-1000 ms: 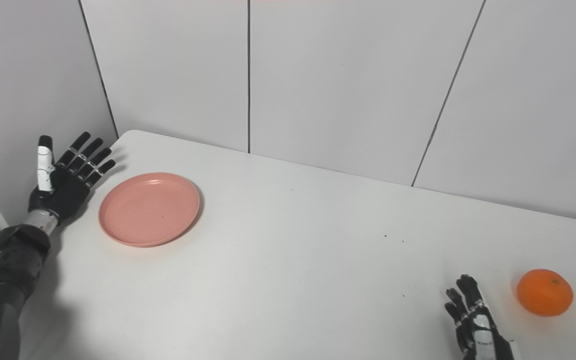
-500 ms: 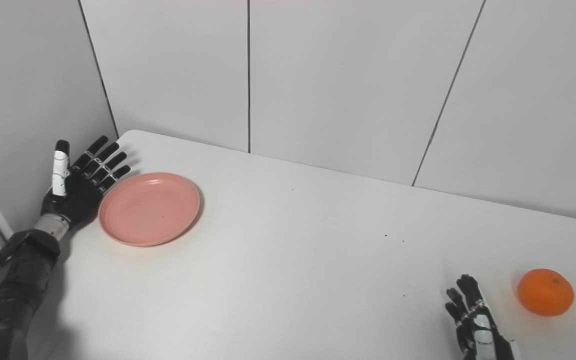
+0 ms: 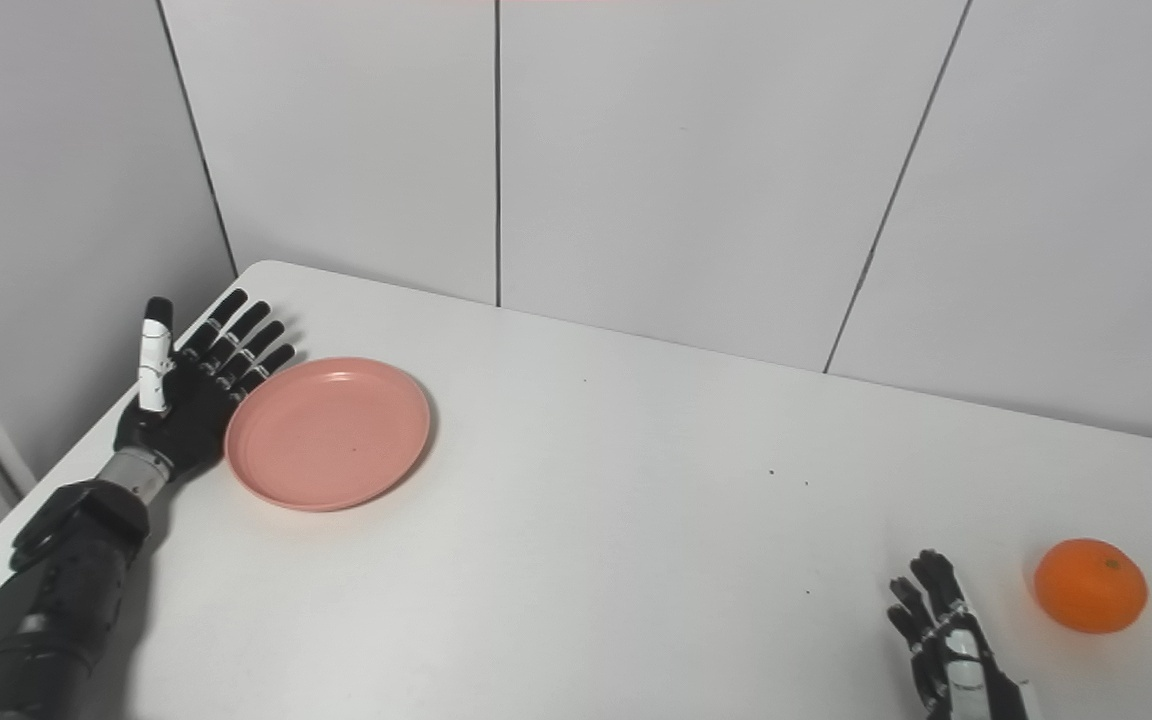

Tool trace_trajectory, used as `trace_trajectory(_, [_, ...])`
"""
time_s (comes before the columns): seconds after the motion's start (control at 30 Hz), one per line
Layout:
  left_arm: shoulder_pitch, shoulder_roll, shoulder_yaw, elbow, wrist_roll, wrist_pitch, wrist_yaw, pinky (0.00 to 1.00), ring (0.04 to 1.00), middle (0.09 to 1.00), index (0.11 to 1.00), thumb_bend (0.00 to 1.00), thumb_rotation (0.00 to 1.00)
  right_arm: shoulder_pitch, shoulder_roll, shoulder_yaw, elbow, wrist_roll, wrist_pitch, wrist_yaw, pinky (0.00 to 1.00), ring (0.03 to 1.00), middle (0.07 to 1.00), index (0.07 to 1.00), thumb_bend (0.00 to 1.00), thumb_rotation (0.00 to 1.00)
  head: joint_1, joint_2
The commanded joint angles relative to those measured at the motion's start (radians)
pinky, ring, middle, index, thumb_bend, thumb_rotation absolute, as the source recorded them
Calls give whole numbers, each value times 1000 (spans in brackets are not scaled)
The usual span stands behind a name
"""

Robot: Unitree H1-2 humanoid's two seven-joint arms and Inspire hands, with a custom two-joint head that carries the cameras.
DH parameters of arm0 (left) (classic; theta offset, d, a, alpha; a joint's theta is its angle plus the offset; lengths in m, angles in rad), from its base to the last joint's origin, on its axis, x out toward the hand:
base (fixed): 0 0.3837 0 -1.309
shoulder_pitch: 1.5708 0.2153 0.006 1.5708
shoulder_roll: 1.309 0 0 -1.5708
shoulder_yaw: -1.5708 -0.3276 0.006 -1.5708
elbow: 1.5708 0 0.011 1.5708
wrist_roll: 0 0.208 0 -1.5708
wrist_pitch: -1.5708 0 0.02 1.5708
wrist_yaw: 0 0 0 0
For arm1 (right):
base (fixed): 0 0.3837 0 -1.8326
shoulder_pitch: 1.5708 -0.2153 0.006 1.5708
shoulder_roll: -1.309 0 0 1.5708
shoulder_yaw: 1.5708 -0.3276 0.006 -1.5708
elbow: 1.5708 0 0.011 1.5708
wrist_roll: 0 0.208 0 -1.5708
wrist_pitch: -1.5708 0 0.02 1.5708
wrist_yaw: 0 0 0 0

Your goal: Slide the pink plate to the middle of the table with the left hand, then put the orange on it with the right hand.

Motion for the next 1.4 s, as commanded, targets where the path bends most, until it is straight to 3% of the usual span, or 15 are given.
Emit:
trace_trajectory(0.0, [-12,11,-7,27,-2,8,-9,902,945,959,947,852,768,60,51,31,79,9,5,-2,951,932,957,930,770,914,0,1])
trace_trajectory(0.2, [2,-11,-7,-13,-1,20,16,892,927,933,916,891,721,61,52,33,78,6,2,-1,952,935,959,932,772,911,-6,5])
trace_trajectory(0.37, [7,-30,-10,-25,1,15,36,819,885,884,887,886,721,61,54,34,77,3,2,0,949,936,961,932,785,910,-8,7])
trace_trajectory(0.57, [18,-50,-25,-55,3,34,63,807,900,951,935,869,759,62,58,36,74,2,5,-3,955,936,960,929,780,910,-15,7])
trace_trajectory(0.73, [25,-59,-39,-70,2,35,66,788,885,924,906,871,753,62,59,39,72,2,4,-3,953,935,960,928,776,913,-18,9])
trace_trajectory(0.97, [42,-91,-35,-126,-39,89,83,828,880,872,855,841,770,67,62,42,58,0,10,-9,945,930,956,924,777,915,-25,15])
trace_trajectory(1.13, [62,-114,-39,-176,-43,118,112,794,890,903,909,866,750,68,60,48,56,-4,3,-12,940,926,952,923,784,918,-28,19])
trace_trajectory(1.37, [97,-152,-51,-276,-37,154,182,792,873,865,912,884,731,67,60,49,58,-4,-2,-12,947,933,959,928,785,913,-30,20])
